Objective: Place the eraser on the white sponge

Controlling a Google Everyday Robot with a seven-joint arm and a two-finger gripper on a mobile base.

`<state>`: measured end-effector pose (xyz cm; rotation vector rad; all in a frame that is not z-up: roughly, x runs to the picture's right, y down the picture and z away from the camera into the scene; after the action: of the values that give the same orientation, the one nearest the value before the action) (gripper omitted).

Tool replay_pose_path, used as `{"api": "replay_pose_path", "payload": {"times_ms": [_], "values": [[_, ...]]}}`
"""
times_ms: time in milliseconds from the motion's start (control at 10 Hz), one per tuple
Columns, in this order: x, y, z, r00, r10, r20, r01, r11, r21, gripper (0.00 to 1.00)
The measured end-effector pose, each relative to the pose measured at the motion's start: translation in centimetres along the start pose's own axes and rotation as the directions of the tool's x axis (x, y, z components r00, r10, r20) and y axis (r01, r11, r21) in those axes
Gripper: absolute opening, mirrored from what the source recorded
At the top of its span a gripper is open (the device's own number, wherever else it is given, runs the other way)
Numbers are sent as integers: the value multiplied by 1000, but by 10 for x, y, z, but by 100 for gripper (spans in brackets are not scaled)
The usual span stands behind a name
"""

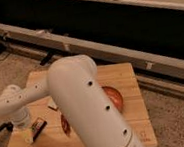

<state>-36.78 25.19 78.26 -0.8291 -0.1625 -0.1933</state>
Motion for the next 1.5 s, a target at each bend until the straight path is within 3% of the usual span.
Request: {"api": "replay_pose_path", "payload": {"times_ms": [1000,1100,1500], "values": [[18,-7,20,1000,1,-13,-1,1000,17,77],[17,-6,21,1000,-2,-17,2,1000,17,71],[16,-3,22,1000,-8,-27,8,1000,13,30]]}}
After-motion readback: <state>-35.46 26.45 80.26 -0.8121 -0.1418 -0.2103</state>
